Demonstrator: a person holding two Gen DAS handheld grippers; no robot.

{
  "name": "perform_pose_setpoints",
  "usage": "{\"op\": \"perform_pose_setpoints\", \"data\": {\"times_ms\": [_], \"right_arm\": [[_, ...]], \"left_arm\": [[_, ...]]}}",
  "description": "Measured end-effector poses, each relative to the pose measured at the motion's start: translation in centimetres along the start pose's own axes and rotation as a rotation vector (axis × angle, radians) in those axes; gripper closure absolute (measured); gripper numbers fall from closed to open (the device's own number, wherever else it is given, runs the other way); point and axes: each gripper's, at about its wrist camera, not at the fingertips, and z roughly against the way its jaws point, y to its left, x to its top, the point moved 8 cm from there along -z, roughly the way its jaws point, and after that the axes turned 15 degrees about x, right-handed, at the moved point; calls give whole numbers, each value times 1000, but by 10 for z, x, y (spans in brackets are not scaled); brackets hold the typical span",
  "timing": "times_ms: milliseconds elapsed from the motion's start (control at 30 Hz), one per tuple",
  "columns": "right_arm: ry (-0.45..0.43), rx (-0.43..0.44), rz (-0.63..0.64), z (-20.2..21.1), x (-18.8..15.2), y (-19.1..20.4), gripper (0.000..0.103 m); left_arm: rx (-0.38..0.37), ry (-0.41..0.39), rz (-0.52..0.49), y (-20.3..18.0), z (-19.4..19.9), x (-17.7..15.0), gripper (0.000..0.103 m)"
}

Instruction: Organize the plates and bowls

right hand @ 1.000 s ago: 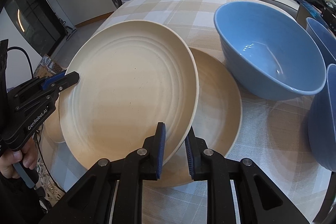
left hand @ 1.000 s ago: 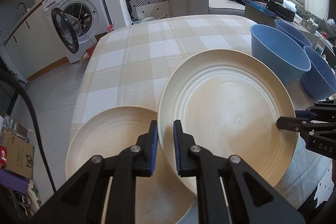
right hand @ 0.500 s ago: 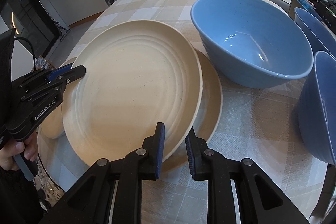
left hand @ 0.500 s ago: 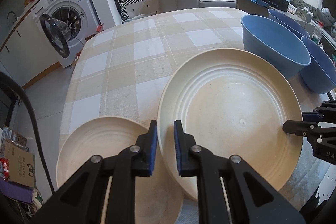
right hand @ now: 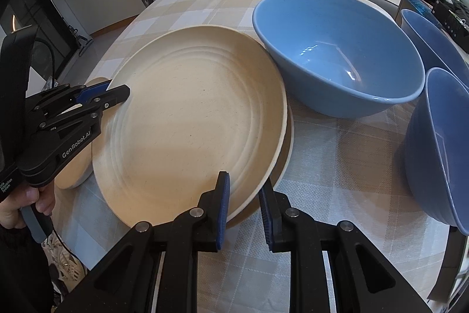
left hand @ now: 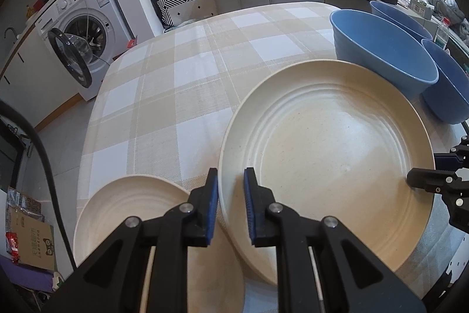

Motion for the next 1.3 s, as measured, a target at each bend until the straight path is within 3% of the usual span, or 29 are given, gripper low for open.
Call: {"op": "perform_pose_setpoints", "data": {"times_ms": [467, 833, 900, 1067, 1133, 1200, 1300], "right_arm": [[12, -3, 19, 0, 0, 1, 77], [15, -75, 71, -2, 3, 0, 73], [0, -105, 73, 2, 4, -5, 67], [-22, -78, 72, 11, 4, -5, 55], [-36, -50, 81, 15, 6, 0, 53], [-51, -33, 86, 18, 8, 5, 41], [-80, 10, 97, 21, 12, 16, 28]], "left_arm": [[-43, -1, 11, 0, 2, -3, 89], [-63, -6, 21, 1, 6, -3, 87], [-87, -7, 22, -1, 8, -4, 86], [-92, -14, 24, -2, 12, -5, 83], [-92, -18, 40, 3, 14, -7, 73], [-91, -26, 67, 9, 18, -7, 60], [-88, -37, 113, 24, 25, -10, 55]]}}
